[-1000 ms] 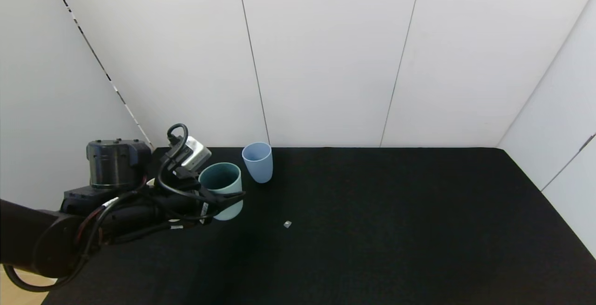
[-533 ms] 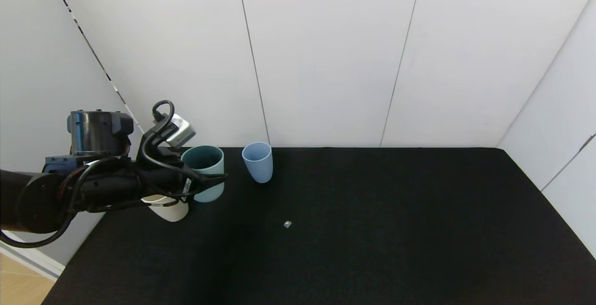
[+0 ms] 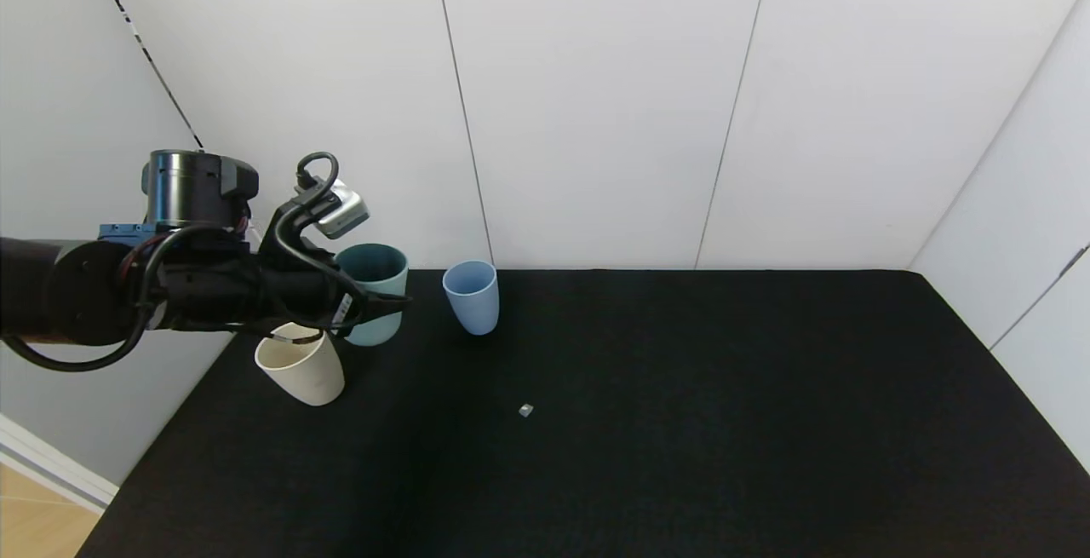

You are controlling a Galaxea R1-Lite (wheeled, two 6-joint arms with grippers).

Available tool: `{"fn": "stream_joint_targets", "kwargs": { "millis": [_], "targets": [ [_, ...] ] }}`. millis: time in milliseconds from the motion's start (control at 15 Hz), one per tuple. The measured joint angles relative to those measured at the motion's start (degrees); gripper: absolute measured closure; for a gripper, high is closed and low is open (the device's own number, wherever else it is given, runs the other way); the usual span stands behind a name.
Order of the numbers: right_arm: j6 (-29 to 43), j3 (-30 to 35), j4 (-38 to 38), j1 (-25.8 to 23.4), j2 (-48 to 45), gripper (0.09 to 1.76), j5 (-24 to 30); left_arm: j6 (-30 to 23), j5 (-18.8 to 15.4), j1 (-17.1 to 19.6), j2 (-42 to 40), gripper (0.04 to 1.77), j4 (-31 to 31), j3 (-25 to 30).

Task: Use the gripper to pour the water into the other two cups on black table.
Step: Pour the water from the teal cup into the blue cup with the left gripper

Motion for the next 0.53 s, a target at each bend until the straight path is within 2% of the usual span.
{"fn": "stream_joint_targets", "kwargs": {
  "millis": [267,533],
  "targets": [
    [0.0,0.0,0.0,0.0,0.0,0.14,0.0,2.9,3.5,0.0,3.3,0.63,3.2,-5.0],
    [0.0,0.0,0.0,0.0,0.0,0.14,0.0,5.9,9.0,-0.4,7.0,0.63,3.7,-9.0]
  ]
}}
